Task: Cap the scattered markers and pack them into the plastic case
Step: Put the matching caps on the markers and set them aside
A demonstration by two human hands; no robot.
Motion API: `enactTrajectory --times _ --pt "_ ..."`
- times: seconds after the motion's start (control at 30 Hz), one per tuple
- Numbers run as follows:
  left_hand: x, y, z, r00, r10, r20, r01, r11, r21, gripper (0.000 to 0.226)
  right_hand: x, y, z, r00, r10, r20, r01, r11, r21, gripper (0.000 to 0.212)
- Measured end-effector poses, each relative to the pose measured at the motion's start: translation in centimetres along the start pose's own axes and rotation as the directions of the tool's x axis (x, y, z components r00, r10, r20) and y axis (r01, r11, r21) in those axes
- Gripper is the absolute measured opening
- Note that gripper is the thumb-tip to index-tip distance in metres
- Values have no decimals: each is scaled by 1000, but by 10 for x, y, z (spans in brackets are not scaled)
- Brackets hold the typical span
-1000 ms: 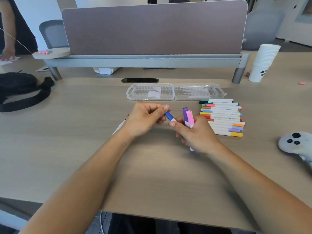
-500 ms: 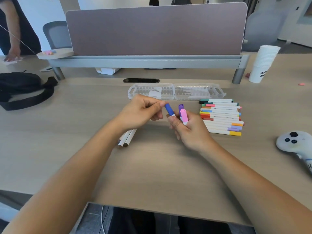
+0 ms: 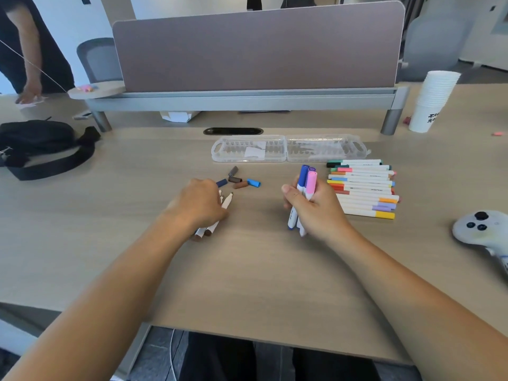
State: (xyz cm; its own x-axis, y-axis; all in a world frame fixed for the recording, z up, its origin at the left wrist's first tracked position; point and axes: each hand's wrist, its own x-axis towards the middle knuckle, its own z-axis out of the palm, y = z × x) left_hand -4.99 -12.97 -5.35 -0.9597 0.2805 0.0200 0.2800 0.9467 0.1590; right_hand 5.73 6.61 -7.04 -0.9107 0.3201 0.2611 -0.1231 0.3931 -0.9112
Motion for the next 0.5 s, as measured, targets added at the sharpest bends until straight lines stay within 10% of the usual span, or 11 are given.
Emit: enactTrajectory --times 0.17,0.5 --pt "-1 8 2 999 -40 8 40 999 -26 21 2 -3 0 992 122 -22 -116 974 195 22" --pt "-18 36 -7 976 207 68 -90 669 -738 25 4 -4 -1 972 226 71 -236 916 324 19"
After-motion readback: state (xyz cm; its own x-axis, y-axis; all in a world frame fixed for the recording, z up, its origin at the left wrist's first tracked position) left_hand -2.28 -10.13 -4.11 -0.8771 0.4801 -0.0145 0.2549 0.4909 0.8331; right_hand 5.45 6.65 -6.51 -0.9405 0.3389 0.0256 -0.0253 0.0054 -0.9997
